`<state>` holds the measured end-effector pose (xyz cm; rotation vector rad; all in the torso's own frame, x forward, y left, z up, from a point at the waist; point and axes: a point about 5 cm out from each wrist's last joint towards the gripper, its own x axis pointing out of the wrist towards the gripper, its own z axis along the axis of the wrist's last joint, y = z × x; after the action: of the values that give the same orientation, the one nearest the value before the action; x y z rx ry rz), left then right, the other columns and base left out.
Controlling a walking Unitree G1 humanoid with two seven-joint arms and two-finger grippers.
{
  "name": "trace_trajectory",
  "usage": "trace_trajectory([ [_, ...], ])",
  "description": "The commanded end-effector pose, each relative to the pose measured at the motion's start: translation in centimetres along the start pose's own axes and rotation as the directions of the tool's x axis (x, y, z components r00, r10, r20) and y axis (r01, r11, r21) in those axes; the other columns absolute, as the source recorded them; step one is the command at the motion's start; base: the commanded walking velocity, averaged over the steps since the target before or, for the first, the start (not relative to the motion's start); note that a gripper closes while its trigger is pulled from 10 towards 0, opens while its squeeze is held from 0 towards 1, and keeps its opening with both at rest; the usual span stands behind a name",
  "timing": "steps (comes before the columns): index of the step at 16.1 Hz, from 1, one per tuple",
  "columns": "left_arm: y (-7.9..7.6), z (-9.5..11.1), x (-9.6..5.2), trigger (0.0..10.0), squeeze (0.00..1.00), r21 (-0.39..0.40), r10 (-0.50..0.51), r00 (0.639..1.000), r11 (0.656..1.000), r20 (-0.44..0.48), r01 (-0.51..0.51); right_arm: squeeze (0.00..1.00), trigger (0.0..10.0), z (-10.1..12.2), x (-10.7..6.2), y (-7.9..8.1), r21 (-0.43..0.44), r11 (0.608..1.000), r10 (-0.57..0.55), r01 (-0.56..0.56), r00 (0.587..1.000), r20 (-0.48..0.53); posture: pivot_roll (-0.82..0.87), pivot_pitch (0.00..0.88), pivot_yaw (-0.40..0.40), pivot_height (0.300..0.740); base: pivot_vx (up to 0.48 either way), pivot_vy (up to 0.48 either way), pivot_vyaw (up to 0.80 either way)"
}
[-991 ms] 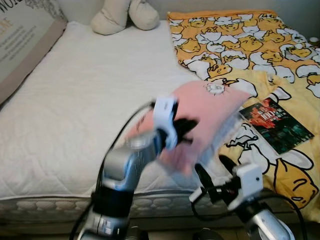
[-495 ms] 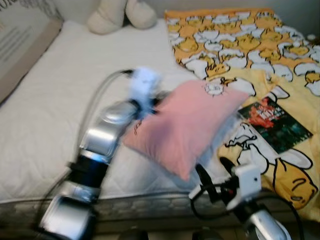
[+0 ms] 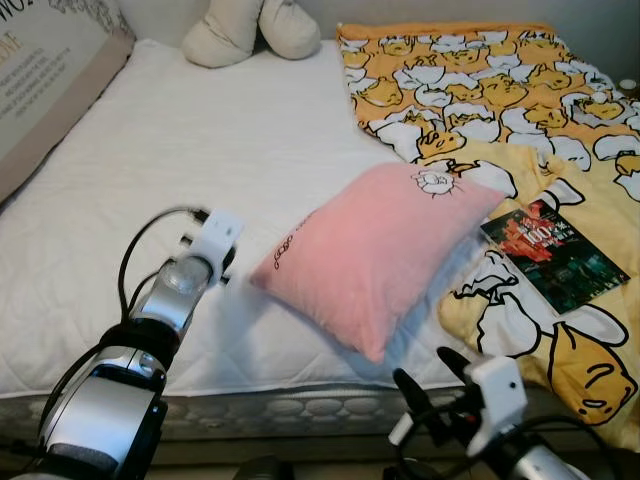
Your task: Clean up the room
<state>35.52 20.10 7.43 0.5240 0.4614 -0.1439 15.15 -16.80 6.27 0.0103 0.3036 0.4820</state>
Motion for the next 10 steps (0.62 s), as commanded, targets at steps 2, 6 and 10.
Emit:
trace_trajectory([
  [2, 0.4, 0.7, 0.2, 10.0, 0.0, -0.013, 0.025, 0.999, 1.0, 0.021, -0.024, 0.0, 10.0, -0.1, -0.7, -0.6, 0.003, 1.0, 0.015, -0.015, 1.0, -0.024, -0.14, 0.012, 0.049, 0.71, 0.0, 0.0, 0.0],
  [6, -1.8, 1.9, 0.6, 10.0, 0.0, -0.023, -0.059, 0.995, 0.998, 0.079, 0.061, 0.0, 10.0, -1.4, -1.0, -0.9, 0.0, 1.0, 0.025, -0.025, 0.996, -0.082, -0.14, 0.015, 0.055, 0.71, 0.0, 0.0, 0.0],
  [10, -4.7, 3.3, 0.7, 10.0, 0.0, -0.081, -0.181, 0.972, 0.978, 0.147, 0.194, 0.0, 10.0, -2.1, -0.4, 0.1, 0.042, 0.999, 0.032, -0.028, 0.996, -0.087, -0.14, 0.016, 0.061, 0.71, 0.0, 0.0, 0.0],
])
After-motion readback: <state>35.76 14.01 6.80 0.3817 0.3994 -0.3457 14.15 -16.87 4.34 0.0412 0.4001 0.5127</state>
